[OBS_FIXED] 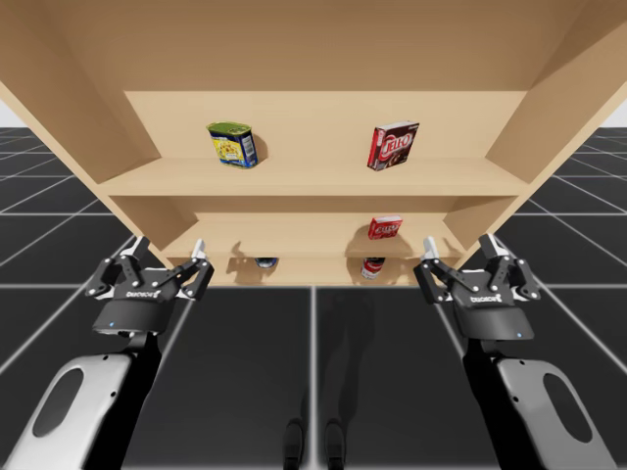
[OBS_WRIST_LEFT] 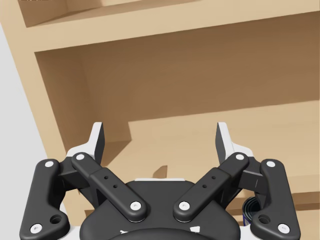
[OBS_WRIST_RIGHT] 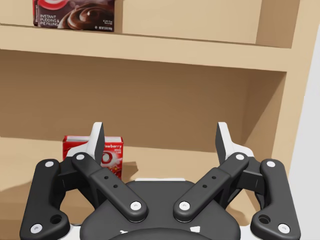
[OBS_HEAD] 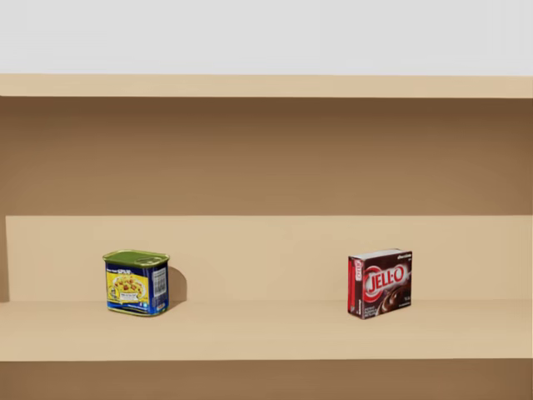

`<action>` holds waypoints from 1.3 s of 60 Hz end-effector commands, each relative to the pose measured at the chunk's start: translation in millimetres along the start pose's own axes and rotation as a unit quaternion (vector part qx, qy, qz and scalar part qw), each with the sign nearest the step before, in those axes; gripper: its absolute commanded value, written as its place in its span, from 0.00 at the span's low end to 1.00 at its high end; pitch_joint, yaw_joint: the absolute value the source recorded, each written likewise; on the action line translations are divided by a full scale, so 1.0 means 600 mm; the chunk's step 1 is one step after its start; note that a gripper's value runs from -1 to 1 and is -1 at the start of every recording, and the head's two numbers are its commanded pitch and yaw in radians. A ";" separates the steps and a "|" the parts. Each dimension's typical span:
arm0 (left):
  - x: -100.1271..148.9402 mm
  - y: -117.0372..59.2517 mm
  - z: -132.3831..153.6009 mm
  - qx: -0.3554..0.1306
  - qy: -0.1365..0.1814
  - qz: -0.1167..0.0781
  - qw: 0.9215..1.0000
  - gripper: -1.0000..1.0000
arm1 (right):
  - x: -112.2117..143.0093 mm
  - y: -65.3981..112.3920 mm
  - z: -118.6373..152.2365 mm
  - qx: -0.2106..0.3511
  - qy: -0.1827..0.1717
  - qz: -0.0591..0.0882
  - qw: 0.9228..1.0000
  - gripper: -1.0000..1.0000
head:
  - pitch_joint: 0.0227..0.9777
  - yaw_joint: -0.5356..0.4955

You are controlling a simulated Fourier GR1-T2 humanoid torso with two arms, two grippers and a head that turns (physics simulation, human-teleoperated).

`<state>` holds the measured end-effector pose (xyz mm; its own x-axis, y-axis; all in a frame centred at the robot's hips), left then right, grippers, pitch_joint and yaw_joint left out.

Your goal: Find the gelatin box on the shelf and bring it to me.

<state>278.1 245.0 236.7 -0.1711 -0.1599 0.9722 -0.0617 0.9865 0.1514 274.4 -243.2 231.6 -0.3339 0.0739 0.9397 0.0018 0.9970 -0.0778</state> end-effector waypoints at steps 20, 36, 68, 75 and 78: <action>0.003 0.003 0.002 0.005 -0.001 -0.008 1.000 0.00 | -0.002 -0.001 -0.006 0.000 0.024 -0.021 0.999 0.00 | 0.21 0.51; 0.004 -0.001 0.007 0.001 -0.004 -0.015 1.000 0.00 | -0.001 0.000 -0.006 -0.001 0.025 -0.021 0.999 0.00 | 0.40 0.42; 0.001 -0.011 0.009 -0.012 -0.004 -0.019 1.000 0.00 | -0.006 0.018 -0.005 0.016 0.036 -0.017 0.999 0.00 | 0.59 0.24; 0.000 -0.011 0.009 -0.010 -0.003 -0.018 1.000 0.00 | 0.008 0.031 -0.008 0.029 0.060 -0.045 0.997 0.00 | 0.59 0.25; 0.000 -0.011 0.009 -0.010 -0.002 -0.018 1.000 0.00 | 0.015 0.038 -0.009 0.035 0.069 -0.050 0.996 0.00 | 0.59 0.25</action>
<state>273.1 239.0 235.2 -0.1755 -0.1970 0.9646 -0.0493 0.9803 0.1912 277.2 -230.8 234.4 -0.2360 0.0189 0.9716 -0.0544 0.9980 -0.0326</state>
